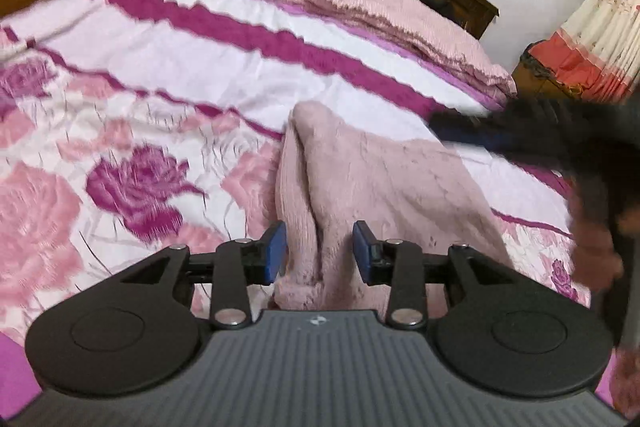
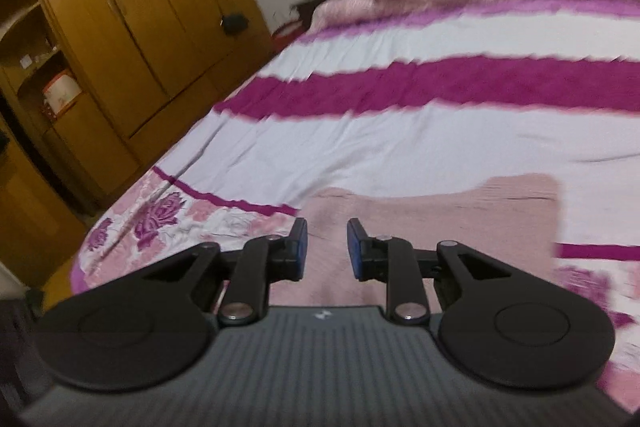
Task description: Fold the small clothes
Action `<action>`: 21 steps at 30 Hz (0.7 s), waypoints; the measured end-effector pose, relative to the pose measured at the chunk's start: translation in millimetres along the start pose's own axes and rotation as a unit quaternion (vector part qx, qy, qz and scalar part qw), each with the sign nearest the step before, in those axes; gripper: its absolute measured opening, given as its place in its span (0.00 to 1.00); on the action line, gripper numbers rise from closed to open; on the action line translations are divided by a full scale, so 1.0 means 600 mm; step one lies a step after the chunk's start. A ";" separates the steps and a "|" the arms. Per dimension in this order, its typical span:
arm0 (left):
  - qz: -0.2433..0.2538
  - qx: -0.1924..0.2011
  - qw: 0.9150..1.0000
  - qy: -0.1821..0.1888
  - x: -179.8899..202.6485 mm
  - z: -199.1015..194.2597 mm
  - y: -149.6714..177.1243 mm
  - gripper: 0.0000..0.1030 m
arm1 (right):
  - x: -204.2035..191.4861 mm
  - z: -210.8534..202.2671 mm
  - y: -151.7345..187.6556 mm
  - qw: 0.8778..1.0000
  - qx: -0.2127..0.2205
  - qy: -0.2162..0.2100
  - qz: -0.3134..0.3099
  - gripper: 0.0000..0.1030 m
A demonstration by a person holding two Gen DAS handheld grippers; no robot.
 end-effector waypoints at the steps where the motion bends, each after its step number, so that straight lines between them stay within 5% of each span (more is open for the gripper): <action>1: 0.004 0.005 1.000 -0.002 0.004 -0.005 -0.005 0.42 | 0.009 -0.012 0.010 1.000 0.007 0.009 0.000 0.25; 10: 0.031 -0.014 0.999 -0.024 0.034 0.019 -0.002 0.46 | 0.123 -0.074 0.119 0.992 0.035 0.087 0.085 0.25; 21: 0.013 -0.061 0.994 -0.086 -0.021 0.050 0.015 0.60 | 0.082 -0.042 0.163 0.994 0.022 0.103 0.024 0.25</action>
Point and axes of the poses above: each gripper's, at about its wrist camera, not at the fingertips, and z roughly the way its jaws point, x to its right, y to its underside, the point moved 8 cm from there along z, roughly the way its jaws point, and after that the axes turned 9 degrees about -x, right-handed, at the moved point
